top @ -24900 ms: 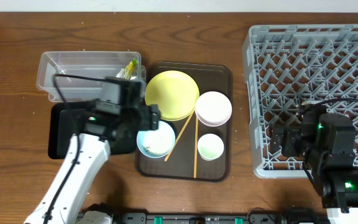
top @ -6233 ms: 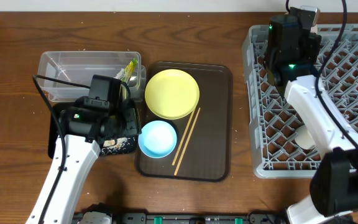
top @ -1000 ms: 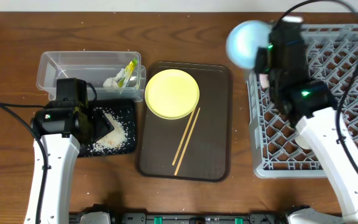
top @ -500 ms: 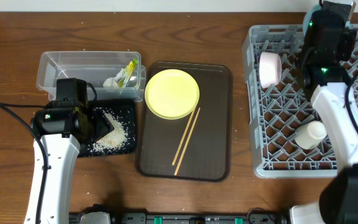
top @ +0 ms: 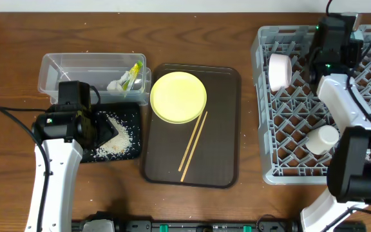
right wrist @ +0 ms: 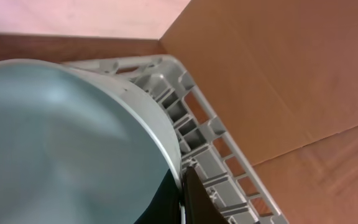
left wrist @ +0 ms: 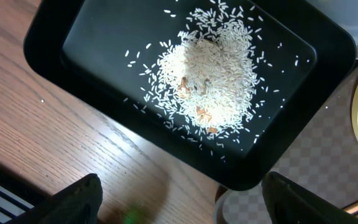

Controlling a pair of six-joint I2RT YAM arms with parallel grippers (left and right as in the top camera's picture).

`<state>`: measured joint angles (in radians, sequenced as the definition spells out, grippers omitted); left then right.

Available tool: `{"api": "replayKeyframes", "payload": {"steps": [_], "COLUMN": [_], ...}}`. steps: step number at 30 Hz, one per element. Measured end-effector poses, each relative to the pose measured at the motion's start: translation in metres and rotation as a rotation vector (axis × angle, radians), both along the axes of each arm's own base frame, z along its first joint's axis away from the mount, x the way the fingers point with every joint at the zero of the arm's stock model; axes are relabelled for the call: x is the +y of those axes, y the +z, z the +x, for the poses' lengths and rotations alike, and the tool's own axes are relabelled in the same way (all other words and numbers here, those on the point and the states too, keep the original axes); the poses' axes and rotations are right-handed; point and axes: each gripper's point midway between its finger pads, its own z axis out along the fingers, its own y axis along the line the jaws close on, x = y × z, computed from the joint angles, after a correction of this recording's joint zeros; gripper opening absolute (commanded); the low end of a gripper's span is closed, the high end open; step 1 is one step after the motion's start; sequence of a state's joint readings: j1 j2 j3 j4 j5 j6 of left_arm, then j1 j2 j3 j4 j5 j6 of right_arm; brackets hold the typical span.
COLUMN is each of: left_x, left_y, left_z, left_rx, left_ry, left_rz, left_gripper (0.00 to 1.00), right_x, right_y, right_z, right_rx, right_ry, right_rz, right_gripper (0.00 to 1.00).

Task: Sort waste into correct bins and load items into the dishwasher rack
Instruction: 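Carry the light-blue bowl over the rack beside the pink bowl, then set the light-blue bowl upright in the rack and open the gripper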

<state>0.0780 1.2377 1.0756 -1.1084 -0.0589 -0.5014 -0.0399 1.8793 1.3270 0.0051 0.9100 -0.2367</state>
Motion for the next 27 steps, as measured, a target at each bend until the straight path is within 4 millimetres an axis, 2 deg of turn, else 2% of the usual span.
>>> {"api": "replayKeyframes", "payload": {"steps": [4,16,27], "left_x": [0.0,0.0,0.0], "left_y": [0.0,0.0,0.0], "left_z": [0.0,0.0,0.0], "left_rx": [0.0,0.0,0.0], "left_ry": [0.0,0.0,0.0], "left_rz": [0.0,0.0,0.0], "left_gripper": [0.85,0.85,0.85], "right_x": [-0.001,-0.001,0.024], "right_y": [-0.013,-0.013,-0.017], "right_z": [0.001,0.001,0.005], "right_rx": [0.029,0.024,0.055], "right_ry": [-0.011,-0.02,0.029], "right_rz": [-0.008,-0.016,-0.018], "right_gripper": [0.01,0.01,0.01]}}
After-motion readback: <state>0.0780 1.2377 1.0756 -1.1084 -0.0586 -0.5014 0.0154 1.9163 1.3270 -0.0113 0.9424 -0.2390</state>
